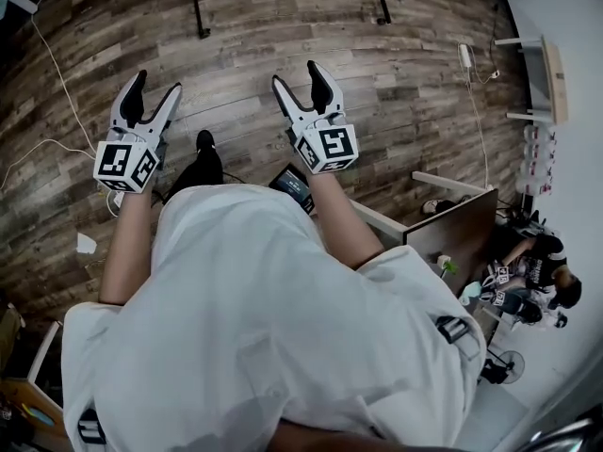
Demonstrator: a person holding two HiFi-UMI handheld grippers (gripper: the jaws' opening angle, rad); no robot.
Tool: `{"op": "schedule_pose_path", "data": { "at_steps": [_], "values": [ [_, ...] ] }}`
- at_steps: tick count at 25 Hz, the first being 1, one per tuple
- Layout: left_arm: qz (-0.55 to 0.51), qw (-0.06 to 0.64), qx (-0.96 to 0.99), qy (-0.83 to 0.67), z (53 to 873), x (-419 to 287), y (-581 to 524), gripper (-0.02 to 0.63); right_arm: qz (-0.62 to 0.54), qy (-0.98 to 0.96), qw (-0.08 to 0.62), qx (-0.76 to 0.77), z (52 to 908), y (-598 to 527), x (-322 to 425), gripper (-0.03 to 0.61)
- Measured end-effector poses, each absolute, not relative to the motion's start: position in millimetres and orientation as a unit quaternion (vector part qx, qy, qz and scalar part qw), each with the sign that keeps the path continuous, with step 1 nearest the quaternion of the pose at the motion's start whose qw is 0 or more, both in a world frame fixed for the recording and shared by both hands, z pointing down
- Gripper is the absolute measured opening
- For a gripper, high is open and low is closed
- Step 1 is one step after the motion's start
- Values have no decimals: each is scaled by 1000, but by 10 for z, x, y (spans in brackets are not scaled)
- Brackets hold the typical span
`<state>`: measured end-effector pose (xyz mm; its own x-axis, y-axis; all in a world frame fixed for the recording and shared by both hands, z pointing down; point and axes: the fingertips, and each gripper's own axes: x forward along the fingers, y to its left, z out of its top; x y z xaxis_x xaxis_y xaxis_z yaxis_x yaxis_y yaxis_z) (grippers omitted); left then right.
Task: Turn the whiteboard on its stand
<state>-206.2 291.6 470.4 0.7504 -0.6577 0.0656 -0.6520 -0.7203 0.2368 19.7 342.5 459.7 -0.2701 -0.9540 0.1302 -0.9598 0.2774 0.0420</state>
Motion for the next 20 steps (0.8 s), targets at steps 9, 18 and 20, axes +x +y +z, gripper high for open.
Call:
{"op": "schedule_pose_path", "data": {
  "at_steps": [9, 18, 20],
  "values": [
    [-21, 101, 939, -329, 4532, -1975, 1536, 307, -8, -796, 75, 601, 4340, 2110, 143, 287],
    [-30, 108, 939, -325, 4526, -1786, 810, 307, -3, -801, 62, 596, 4316, 1381, 267, 278],
    [-30, 106, 938, -328, 4521, -1719, 620, 307, 0, -803, 58, 593, 4336, 1192, 348, 278]
  ]
}}
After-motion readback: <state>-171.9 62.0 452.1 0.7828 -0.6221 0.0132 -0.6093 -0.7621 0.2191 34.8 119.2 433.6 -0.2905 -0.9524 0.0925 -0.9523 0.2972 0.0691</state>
